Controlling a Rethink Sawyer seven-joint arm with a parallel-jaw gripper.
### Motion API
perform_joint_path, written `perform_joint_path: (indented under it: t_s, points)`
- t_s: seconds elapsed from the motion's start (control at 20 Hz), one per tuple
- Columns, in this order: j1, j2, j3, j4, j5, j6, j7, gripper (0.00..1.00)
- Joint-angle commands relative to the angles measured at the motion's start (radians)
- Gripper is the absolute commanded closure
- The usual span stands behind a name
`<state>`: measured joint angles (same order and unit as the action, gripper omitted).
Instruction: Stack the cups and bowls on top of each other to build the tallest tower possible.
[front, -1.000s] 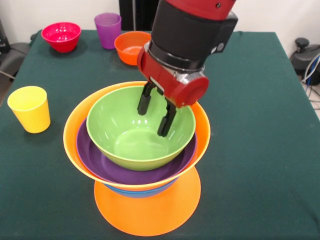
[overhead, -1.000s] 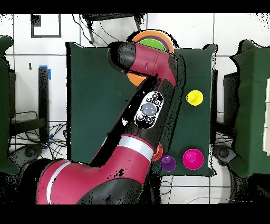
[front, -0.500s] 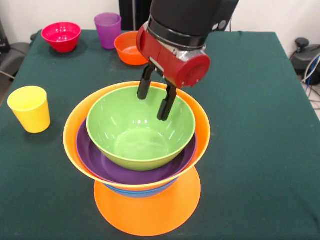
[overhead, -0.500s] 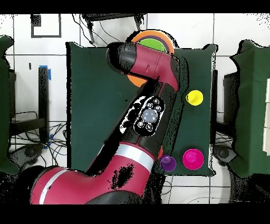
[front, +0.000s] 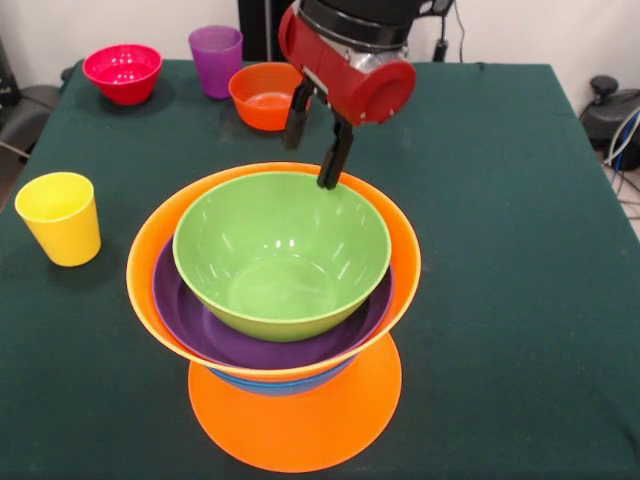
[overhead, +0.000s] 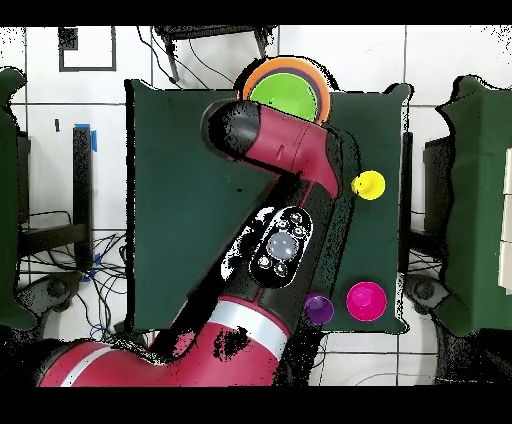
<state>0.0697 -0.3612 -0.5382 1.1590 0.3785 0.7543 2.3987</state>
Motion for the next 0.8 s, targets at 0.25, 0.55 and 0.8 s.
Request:
perform_joint_path:
  t_s: [0.25, 0.55, 0.8]
  points:
    - [0.010, -0.091, 0.153, 0.239, -0.031, 0.027, 0.008, 0.00]
    - [-0.010, -0.153, 0.190, 0.354, -0.028, -0.037, -0.026, 0.00]
    - [-0.055, -0.206, 0.251, 0.488, -0.022, -0.129, -0.065, 0.00]
